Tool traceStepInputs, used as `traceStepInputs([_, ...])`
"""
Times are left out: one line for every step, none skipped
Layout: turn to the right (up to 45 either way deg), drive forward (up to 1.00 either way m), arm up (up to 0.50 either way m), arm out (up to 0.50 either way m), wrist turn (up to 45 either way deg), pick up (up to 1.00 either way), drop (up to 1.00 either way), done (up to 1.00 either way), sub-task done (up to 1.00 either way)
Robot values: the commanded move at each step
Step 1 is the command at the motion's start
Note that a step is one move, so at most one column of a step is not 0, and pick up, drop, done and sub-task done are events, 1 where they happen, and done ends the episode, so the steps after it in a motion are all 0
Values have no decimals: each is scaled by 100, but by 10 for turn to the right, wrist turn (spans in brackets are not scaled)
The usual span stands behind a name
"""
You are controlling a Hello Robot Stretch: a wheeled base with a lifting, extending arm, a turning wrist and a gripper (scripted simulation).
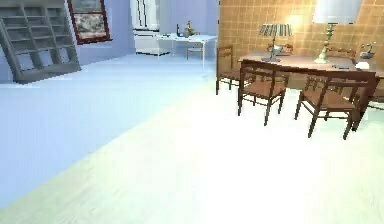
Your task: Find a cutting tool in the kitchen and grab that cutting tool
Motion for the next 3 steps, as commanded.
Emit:
traceStepInputs([-450,0,0,0,0,0,0,0,0])
traceStepInputs([0,100,0,0,0,0,0,0,0])
traceStepInputs([0,100,0,0,0,0,0,0,0])
